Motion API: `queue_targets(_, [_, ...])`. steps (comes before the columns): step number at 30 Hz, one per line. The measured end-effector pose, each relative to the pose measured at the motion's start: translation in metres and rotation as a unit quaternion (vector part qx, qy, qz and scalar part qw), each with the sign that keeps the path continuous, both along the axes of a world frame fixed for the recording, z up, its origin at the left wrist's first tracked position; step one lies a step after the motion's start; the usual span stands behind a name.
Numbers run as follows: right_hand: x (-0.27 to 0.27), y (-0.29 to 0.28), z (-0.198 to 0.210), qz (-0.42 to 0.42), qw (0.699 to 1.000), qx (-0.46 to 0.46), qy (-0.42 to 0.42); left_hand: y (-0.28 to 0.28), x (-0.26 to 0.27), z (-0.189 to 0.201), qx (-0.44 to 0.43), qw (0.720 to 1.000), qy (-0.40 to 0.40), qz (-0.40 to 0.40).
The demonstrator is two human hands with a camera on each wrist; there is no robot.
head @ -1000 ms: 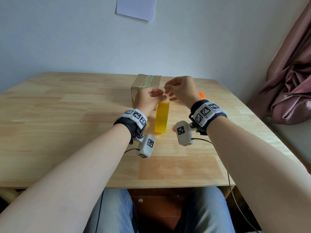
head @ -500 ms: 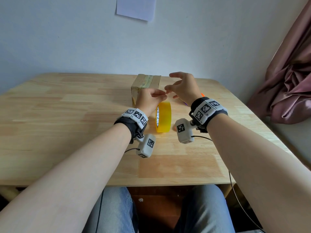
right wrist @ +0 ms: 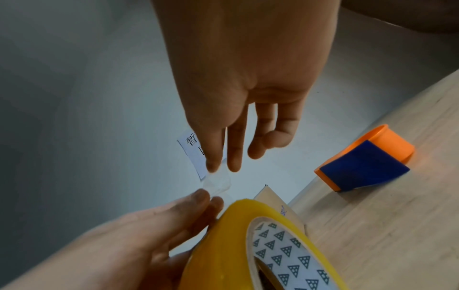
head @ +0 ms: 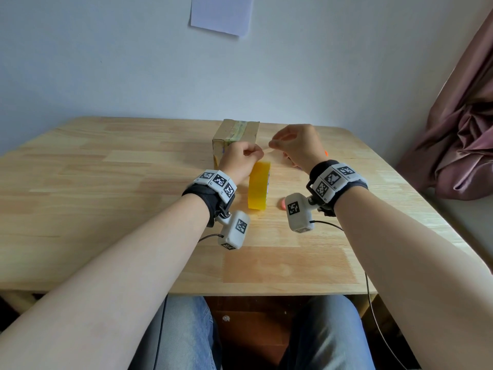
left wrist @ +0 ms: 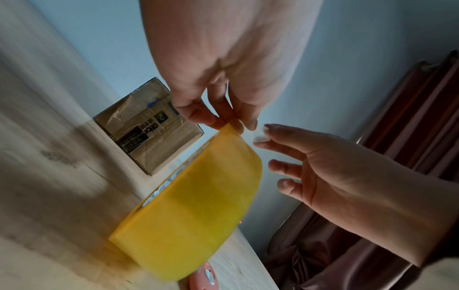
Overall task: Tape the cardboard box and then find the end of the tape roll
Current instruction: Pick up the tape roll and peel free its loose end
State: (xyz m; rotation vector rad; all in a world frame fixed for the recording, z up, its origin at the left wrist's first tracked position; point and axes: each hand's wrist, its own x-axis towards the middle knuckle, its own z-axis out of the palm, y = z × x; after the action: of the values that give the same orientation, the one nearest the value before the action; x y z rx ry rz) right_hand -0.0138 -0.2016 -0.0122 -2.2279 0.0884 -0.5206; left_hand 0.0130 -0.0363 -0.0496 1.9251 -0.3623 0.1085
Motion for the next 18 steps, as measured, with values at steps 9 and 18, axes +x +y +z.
queue_targets(9, [-0.008, 0.003, -0.006, 0.045, 0.998, -0.046, 0.027, -0.002, 0.002, 0.001, 0.031, 0.999, -0.025, 0.008])
queue_targets(18, [-0.005, 0.006, -0.011, 0.053, 0.997, -0.047, 0.042, 0.006, 0.000, 0.002, 0.018, 0.999, -0.022, -0.020])
